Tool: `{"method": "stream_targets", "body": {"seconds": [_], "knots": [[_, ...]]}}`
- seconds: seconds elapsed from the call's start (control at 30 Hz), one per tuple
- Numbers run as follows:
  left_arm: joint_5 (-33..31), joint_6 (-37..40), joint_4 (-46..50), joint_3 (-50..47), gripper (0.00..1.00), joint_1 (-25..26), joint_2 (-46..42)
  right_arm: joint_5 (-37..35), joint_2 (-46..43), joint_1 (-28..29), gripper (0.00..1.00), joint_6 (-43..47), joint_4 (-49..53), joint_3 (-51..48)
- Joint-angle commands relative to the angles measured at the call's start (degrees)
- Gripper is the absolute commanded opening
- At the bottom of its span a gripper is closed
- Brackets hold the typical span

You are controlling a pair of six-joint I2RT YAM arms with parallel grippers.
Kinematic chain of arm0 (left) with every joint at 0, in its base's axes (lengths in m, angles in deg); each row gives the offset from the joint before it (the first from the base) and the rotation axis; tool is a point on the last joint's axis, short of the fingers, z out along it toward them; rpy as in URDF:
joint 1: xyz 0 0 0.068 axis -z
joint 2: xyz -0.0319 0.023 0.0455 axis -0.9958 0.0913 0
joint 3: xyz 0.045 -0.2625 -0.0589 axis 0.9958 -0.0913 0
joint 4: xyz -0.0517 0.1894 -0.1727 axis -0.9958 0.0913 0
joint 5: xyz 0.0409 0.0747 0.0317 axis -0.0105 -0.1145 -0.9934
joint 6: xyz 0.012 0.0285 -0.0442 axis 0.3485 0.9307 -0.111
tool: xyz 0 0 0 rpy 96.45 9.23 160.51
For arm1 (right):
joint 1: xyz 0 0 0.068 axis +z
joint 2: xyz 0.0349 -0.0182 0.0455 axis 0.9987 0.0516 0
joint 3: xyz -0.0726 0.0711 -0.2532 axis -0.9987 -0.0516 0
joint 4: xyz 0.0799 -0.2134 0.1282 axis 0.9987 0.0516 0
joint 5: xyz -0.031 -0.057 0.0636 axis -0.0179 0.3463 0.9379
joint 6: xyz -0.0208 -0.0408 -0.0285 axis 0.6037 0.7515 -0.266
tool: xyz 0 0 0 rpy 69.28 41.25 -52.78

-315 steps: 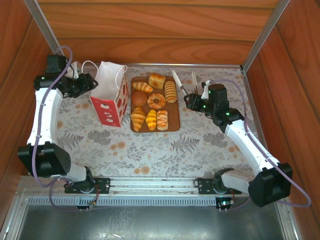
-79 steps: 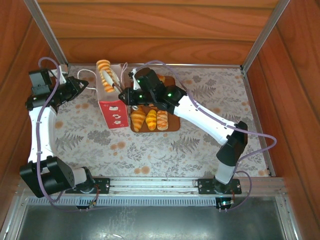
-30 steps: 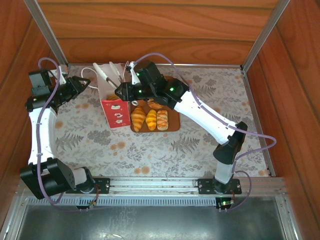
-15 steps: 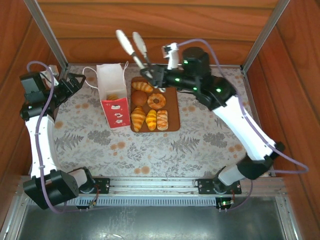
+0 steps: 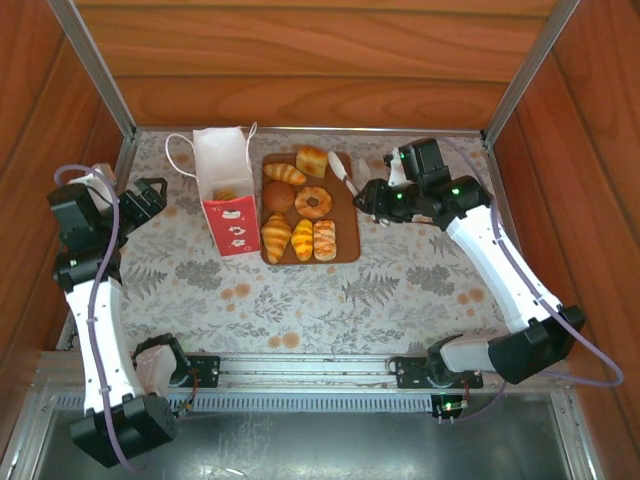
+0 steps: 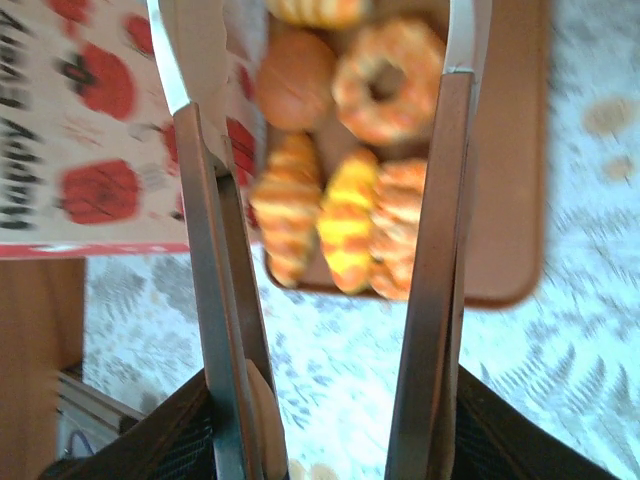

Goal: Place the fake bread into the paper bag

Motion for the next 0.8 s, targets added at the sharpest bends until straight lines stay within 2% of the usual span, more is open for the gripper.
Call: {"method": "stream_targets", "body": {"seconds": [0.0, 0.23, 0.5, 0.77], "knots": [[-4.5, 1.9, -2.7, -1.2, 1.00, -0.3, -2.6, 2.4, 3.0, -0.6, 0.51, 3.6, 2.7, 0.1], [-4.2, 0.6, -3.1, -3.2, 1.00, -0.3, -2.6, 0.4, 13.9, -0.6, 0.51, 7.9, 5.8, 5.6], [-0.9, -5.0, -5.3, -9.6, 1.00, -0.2, -3.1, -0.9, 25.9, -0.6, 0.51, 11.4, 10.4, 15.0], [-1.2, -8.2, -9.3, -14.5, 1.00, -0.3, -2.4, -1.6, 34.1, -0.5, 0.49, 13.4, 16.0, 22.4]]}}
